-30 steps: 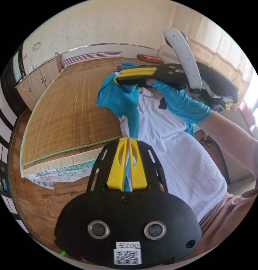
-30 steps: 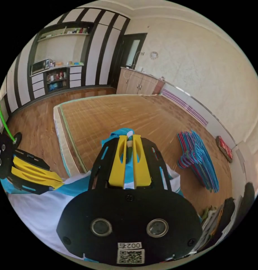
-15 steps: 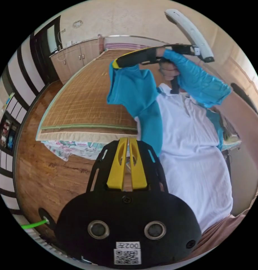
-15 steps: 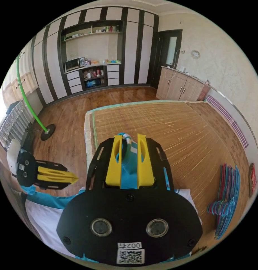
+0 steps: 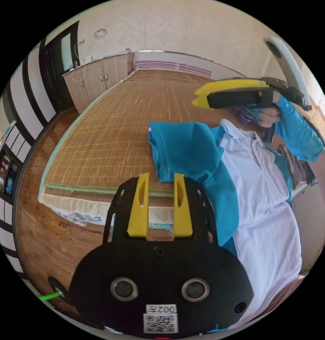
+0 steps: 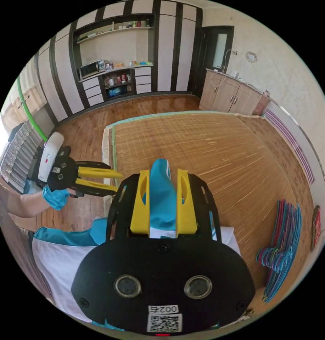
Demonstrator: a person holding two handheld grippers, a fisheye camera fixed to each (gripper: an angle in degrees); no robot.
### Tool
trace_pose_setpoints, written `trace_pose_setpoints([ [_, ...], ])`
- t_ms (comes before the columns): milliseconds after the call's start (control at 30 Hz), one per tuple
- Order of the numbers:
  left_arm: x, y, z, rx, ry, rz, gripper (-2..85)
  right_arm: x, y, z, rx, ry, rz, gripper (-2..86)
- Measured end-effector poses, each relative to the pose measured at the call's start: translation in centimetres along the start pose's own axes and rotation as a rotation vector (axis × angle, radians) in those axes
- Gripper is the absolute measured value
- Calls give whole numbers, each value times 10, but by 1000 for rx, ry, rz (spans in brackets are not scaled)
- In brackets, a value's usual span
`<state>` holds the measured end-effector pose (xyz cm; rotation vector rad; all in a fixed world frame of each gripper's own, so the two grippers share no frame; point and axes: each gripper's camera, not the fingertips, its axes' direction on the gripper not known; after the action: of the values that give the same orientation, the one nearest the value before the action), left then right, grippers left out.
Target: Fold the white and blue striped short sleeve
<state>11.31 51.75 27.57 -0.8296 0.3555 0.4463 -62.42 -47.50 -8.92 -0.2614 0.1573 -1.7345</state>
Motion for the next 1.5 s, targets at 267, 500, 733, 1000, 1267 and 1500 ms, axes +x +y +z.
trace_pose_setpoints([
  [267,-3,-21,34,-50,-6,80,6,27,-7,72,-92,-14,172,107],
  [500,-12,-18,14,-50,-93,43,-9,12,-38,117,-60,28,148,24],
  [733,-24,-18,24,-128,-50,5,-4,16,-53,121,-61,-2,121,103],
  [1000,-25,-42,4,-37,-86,-2,13,85,0,57,-36,239,278,86],
  [1267,-13,-92,41,-8,-188,76,46,91,34,96,-174,326,296,77],
  [1500,-12,-126,94,-120,-303,77,59,87,44,126,-229,460,233,60],
])
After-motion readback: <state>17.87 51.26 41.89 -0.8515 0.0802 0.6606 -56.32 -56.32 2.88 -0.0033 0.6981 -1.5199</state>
